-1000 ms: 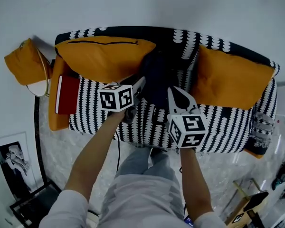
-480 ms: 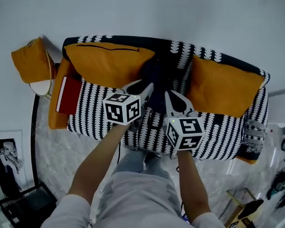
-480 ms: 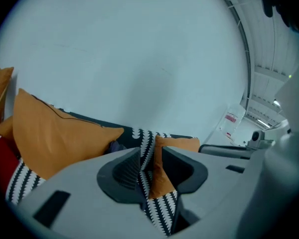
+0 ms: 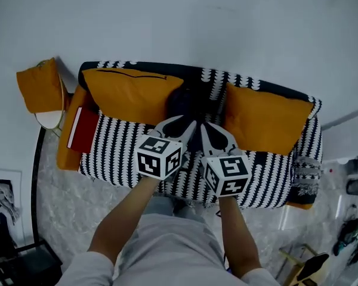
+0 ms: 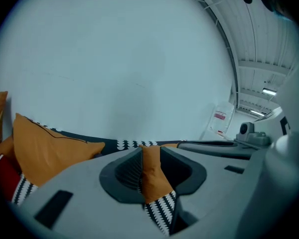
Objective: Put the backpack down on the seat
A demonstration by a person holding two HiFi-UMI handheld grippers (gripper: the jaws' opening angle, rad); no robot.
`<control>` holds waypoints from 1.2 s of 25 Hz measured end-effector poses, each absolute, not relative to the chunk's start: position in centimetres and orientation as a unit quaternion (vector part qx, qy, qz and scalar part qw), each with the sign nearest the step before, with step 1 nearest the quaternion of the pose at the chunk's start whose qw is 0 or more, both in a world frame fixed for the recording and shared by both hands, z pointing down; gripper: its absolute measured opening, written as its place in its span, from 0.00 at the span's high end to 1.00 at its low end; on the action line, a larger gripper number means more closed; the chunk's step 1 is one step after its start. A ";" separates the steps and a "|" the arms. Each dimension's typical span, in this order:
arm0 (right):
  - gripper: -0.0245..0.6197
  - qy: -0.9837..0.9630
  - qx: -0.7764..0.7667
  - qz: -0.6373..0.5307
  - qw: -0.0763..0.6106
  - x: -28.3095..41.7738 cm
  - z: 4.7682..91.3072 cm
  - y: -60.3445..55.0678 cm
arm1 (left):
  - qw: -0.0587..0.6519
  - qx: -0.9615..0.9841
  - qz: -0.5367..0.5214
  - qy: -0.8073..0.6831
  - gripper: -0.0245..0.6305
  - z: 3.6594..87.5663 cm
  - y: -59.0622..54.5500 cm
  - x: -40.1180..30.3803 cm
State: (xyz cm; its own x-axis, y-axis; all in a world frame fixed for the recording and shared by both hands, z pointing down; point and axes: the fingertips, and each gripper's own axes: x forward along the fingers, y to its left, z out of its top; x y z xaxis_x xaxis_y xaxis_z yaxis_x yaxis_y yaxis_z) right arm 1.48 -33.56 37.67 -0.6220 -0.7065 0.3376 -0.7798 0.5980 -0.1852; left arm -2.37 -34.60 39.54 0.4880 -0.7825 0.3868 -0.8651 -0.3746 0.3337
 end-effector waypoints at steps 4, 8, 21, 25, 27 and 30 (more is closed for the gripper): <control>0.96 -0.889 0.417 0.151 0.114 2.4 36.2 -32.4 | 0.233 0.822 0.084 -0.512 0.82 37.7 -33.4 -1.4; 0.96 -0.891 0.418 0.145 0.100 3.6 34.3 -31.9 | 0.207 0.819 0.082 -0.528 0.91 35.6 -32.9 -0.6; 0.96 -0.900 0.417 0.095 0.079 4.4 30.8 -31.1 | 0.137 0.827 0.067 -0.542 0.96 31.3 -32.0 1.1; 0.96 -0.900 0.419 0.088 0.076 4.8 30.3 -31.1 | 0.128 0.828 0.059 -0.543 0.96 30.6 -31.9 1.4; 0.96 -0.900 0.420 0.086 0.075 4.9 30.2 -31.1 | 0.125 0.829 0.057 -0.543 0.96 30.5 -31.8 1.5; 0.96 -0.900 0.420 0.086 0.074 5.0 30.2 -31.2 | 0.125 0.828 0.055 -0.543 0.96 30.5 -31.7 1.5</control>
State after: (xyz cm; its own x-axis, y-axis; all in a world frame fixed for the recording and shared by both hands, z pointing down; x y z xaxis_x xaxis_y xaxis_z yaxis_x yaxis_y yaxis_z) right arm 4.96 -31.16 30.23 -0.6358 -0.7439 0.2059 -0.7695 0.6318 -0.0931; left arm 1.52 -31.71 30.54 0.4038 -0.8864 0.2263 -0.9137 -0.3785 0.1480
